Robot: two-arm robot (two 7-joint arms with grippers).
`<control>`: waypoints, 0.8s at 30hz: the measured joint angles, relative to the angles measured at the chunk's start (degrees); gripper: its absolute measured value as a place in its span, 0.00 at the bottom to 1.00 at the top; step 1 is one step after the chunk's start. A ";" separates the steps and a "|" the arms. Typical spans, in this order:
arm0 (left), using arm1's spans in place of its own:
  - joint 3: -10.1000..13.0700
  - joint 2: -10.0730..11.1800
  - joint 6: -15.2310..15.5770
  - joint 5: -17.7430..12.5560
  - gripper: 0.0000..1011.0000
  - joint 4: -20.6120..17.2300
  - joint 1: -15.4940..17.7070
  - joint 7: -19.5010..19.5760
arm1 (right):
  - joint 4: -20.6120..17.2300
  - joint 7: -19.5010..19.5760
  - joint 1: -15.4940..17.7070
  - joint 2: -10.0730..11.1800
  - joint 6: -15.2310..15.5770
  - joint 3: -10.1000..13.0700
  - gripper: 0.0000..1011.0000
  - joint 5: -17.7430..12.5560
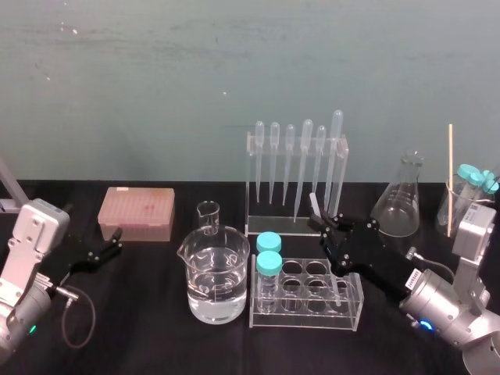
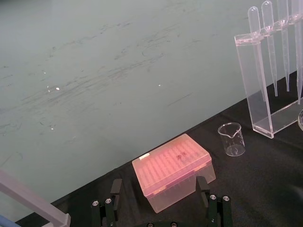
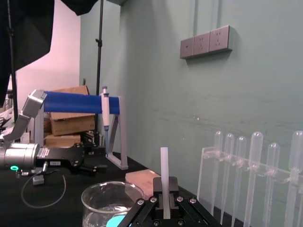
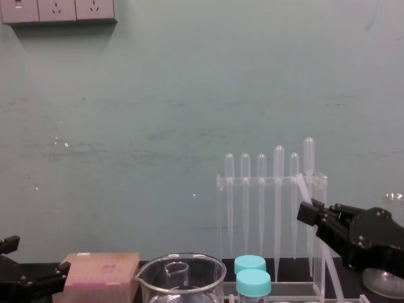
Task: Pick up the stirring rod with one hand, then place it down.
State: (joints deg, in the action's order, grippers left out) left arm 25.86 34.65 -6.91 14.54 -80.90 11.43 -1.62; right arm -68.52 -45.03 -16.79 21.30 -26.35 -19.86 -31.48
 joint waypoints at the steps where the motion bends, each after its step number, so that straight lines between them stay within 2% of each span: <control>1: 0.00 0.00 0.00 0.00 0.99 0.00 0.00 0.00 | 0.19 -0.04 -0.10 -0.01 0.07 -0.09 0.07 0.04; 16: 0.00 0.00 0.00 0.00 0.99 0.00 0.00 0.00 | 1.85 0.64 -1.17 0.33 2.94 -1.26 0.07 1.12; 24: 0.00 0.00 0.00 0.00 0.99 0.00 0.00 0.00 | 1.82 0.72 -1.17 0.34 2.96 -1.25 0.07 1.13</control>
State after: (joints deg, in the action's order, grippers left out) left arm 25.86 34.64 -6.91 14.55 -80.90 11.43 -1.62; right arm -66.70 -44.31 -17.96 21.64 -23.39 -21.11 -30.35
